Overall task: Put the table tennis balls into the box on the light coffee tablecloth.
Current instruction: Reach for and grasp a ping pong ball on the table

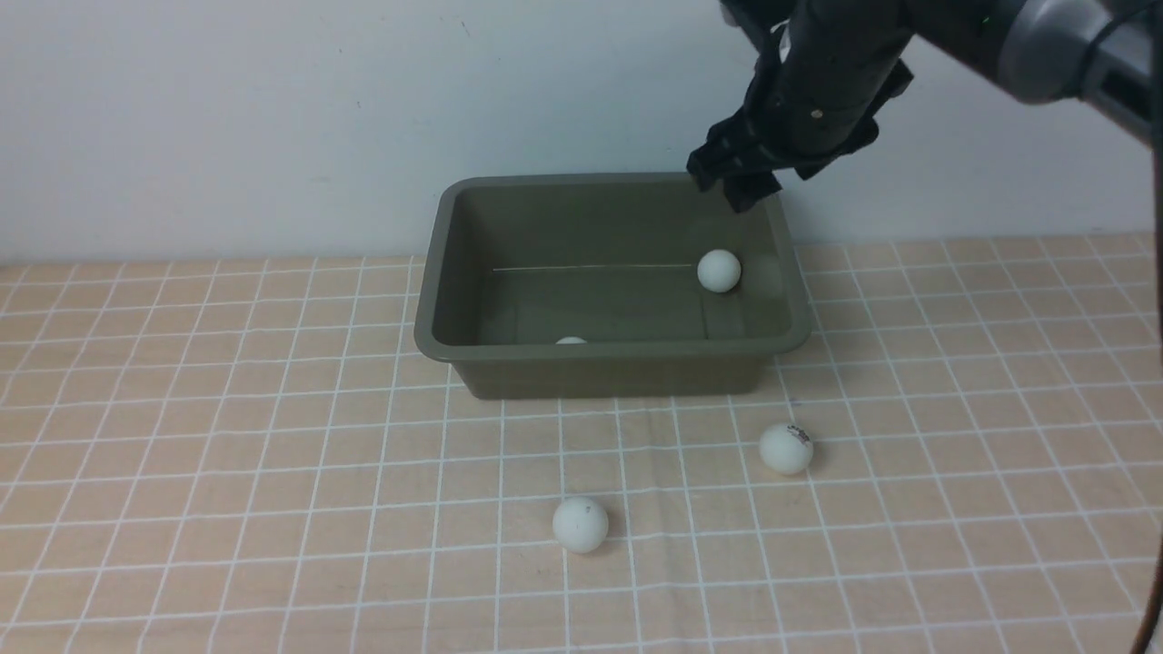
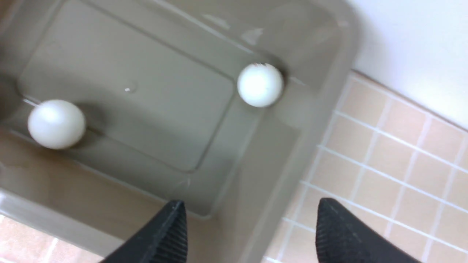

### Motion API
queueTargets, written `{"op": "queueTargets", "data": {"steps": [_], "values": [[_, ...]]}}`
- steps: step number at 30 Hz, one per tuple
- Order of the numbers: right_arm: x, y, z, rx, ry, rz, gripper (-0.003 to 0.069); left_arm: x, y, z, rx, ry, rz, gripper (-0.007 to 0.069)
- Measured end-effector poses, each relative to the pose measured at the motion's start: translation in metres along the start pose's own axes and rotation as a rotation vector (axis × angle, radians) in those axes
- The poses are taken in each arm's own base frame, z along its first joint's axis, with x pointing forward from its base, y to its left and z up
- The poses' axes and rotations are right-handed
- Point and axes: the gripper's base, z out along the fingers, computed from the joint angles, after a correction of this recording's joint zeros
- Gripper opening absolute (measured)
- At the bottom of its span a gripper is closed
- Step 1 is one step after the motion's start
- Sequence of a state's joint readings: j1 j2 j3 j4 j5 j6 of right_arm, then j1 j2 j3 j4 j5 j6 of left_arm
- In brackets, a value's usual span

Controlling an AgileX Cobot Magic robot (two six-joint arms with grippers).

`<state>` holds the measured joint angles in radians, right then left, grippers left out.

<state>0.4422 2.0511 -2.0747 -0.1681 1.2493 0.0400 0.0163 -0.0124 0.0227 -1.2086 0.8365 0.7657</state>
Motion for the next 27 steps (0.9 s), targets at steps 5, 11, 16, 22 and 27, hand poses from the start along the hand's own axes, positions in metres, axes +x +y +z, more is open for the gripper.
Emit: {"op": "queueTargets", "data": {"steps": [5,11,16,22,27], "values": [[0.008,-0.014,-0.03,-0.052,-0.024,0.044,0.0435,0.0,0.0,0.0,0.001,0.001,0.0,-0.0069],[0.049,-0.014,-0.059,-0.09,0.035,0.038,0.0435,0.001,-0.002,0.0,0.015,0.015,0.001,-0.0069],[0.112,-0.006,-0.063,-0.139,0.102,0.052,0.0435,0.001,-0.002,0.0,0.018,0.017,0.001,-0.0069],[0.168,0.009,-0.047,-0.221,0.041,0.135,0.0435,0.001,-0.002,0.0,0.019,0.018,0.001,-0.0069],[0.179,0.013,-0.023,-0.22,0.041,0.152,0.0435,0.001,-0.002,0.0,0.019,0.018,0.001,-0.0069]]}}
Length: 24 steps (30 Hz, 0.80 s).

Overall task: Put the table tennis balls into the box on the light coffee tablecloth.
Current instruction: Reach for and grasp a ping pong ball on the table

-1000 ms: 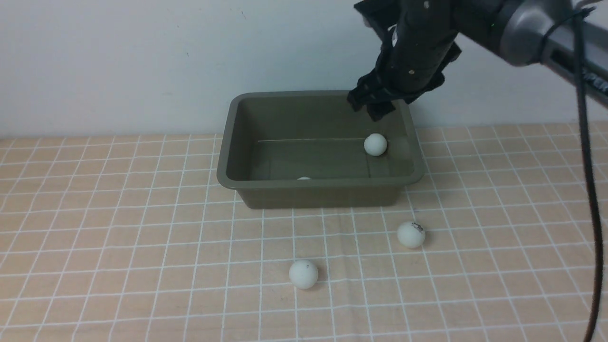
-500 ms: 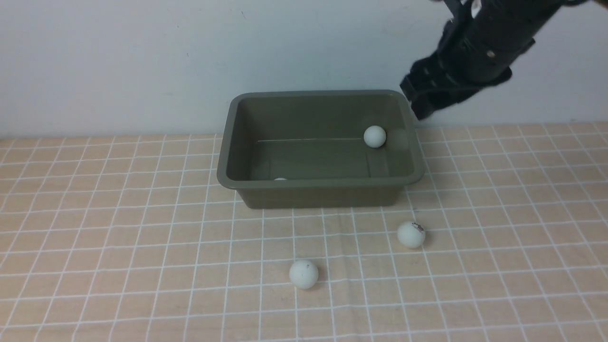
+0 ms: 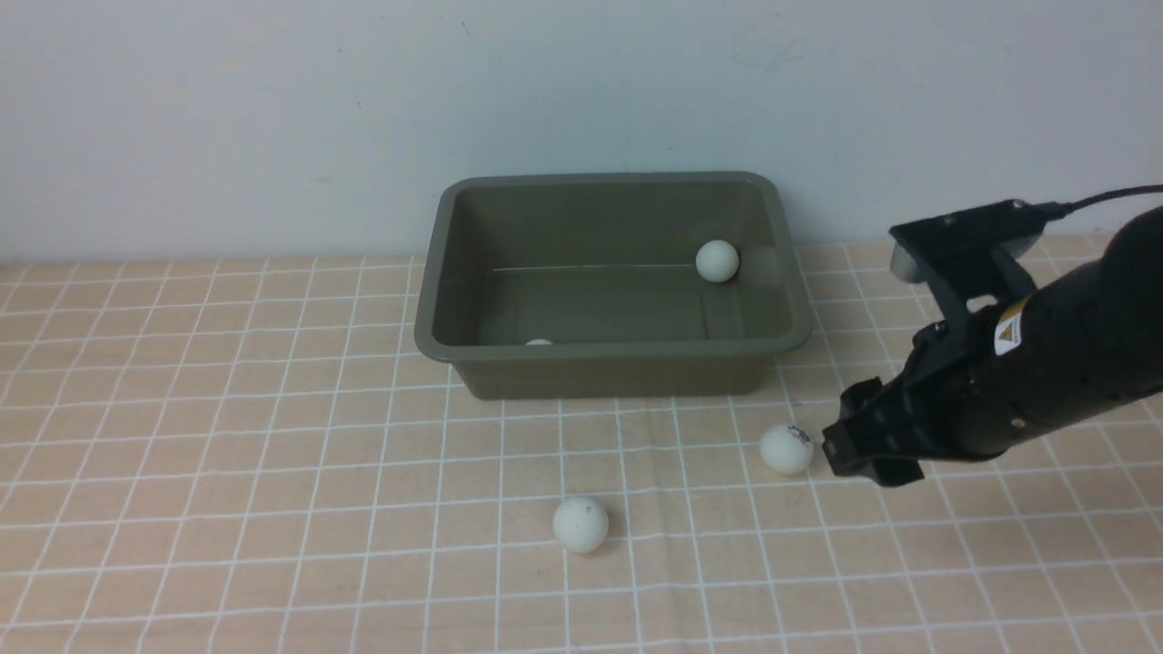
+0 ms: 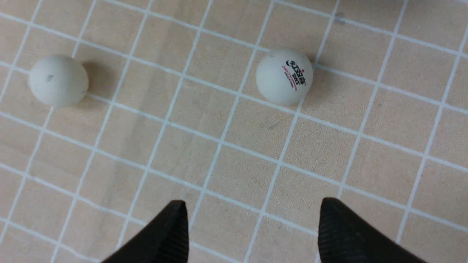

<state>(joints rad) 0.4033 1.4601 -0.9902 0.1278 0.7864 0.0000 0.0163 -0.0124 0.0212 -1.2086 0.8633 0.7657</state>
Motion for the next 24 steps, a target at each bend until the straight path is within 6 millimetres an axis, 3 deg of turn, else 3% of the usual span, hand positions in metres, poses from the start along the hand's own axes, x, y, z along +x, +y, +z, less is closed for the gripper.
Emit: {"op": "queueTargets", "data": {"steps": [11,24], "values": [[-0.009,-0.008,0.055,0.053,0.043,-0.053,0.0435,0.0,0.0,0.0,0.001,0.001,0.0,-0.0069],[-0.036,-0.008,0.086,0.058,0.06,-0.06,0.0435,0.0,-0.001,0.0,0.005,0.005,0.001,-0.0069]]}}
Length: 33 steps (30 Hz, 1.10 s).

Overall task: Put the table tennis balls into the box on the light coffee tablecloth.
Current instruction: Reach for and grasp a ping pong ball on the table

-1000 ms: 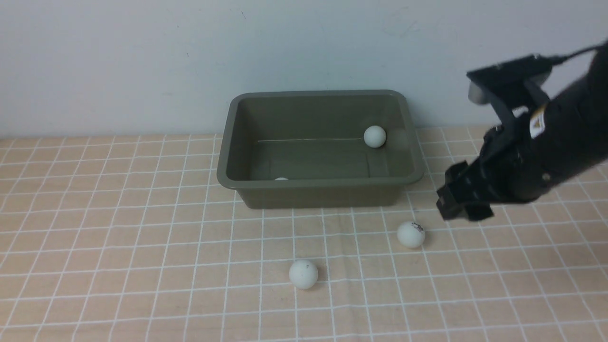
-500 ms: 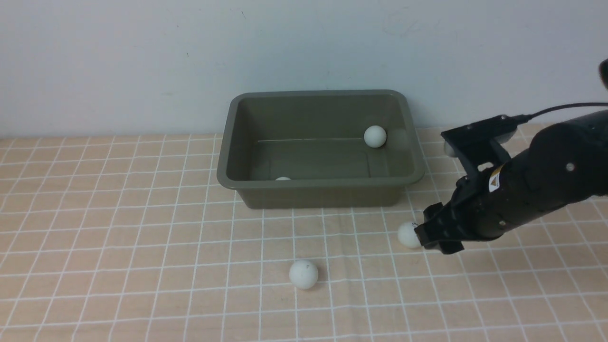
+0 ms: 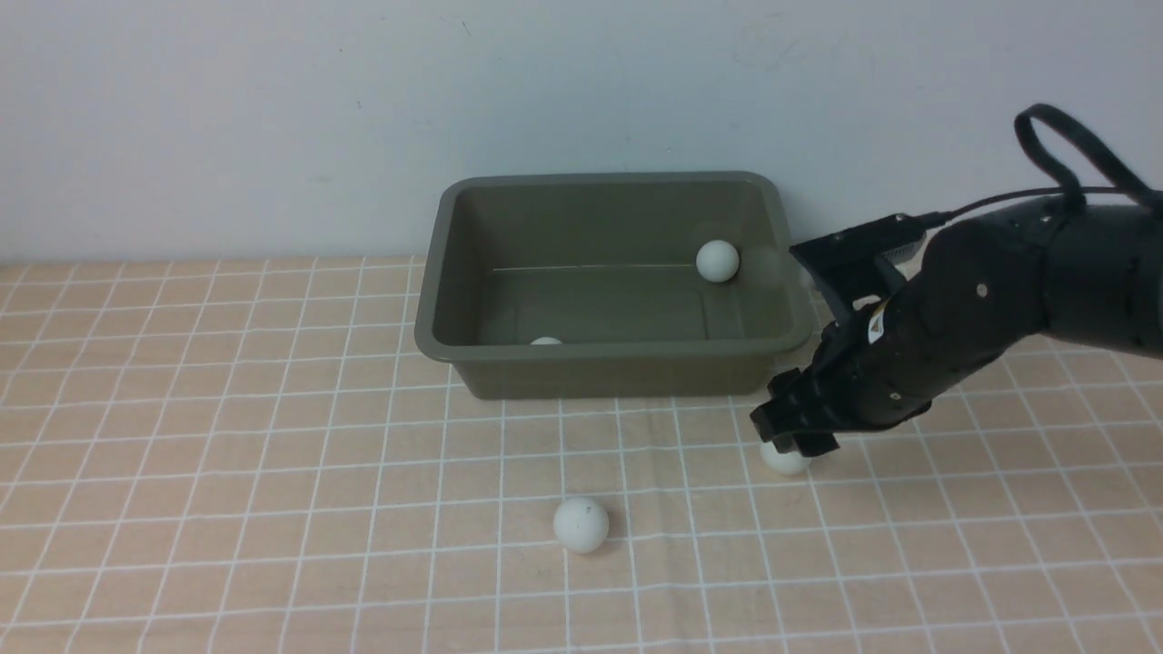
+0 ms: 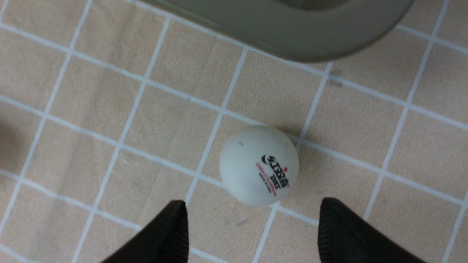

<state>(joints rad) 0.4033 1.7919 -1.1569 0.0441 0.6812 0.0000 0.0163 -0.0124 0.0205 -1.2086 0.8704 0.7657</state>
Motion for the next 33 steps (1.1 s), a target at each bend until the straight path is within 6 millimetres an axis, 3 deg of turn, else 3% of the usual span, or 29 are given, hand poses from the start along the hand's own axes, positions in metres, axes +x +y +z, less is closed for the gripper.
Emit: {"op": "queueTargets", "data": {"steps": [14,33], "values": [[-0.006,-0.002,0.03,0.017,0.059,-0.024,0.0435,0.0,0.0,0.0,0.001,0.0,0.0,-0.0069],[-0.018,-0.003,0.053,0.025,0.078,-0.036,0.0429,0.0,0.0,0.0,0.001,0.0,0.0,-0.0069]]}}
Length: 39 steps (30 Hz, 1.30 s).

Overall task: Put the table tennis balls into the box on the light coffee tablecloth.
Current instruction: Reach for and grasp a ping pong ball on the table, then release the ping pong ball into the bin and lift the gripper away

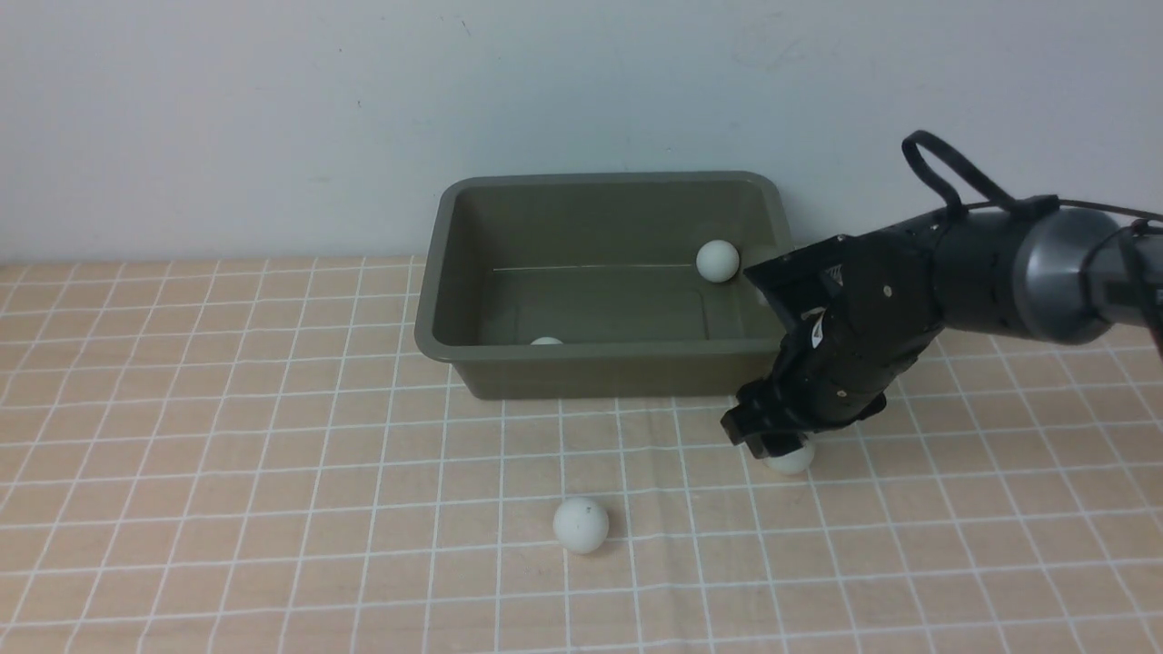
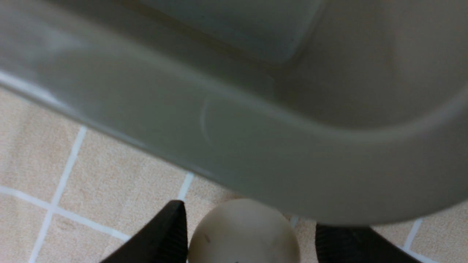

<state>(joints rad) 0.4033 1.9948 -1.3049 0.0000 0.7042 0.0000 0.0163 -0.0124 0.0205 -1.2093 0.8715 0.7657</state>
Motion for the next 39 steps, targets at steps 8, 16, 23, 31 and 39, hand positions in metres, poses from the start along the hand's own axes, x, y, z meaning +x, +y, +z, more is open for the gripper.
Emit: {"op": "queueTargets", "data": {"steps": [8,16,23,31,39], "values": [[0.001,0.0,0.001,0.0,0.007,0.0,0.0357,0.0,0.0,0.0,0.0,0.0,0.0,-0.0069],[0.001,0.001,-0.008,-0.016,0.116,0.02,0.0357,0.0,0.0,0.0,0.0,0.0,0.0,-0.0069],[-0.02,0.008,-0.045,-0.097,0.229,0.011,0.0357,0.0,0.0,0.0,0.0,0.0,0.0,-0.0069],[-0.079,0.015,-0.111,-0.197,-0.036,-0.046,0.0357,0.0,0.0,0.0,0.0,0.0,0.0,-0.0069],[-0.11,0.011,-0.099,-0.144,-0.283,-0.054,0.0357,0.0,0.0,0.0,0.0,0.0,0.001,-0.0069]]}}
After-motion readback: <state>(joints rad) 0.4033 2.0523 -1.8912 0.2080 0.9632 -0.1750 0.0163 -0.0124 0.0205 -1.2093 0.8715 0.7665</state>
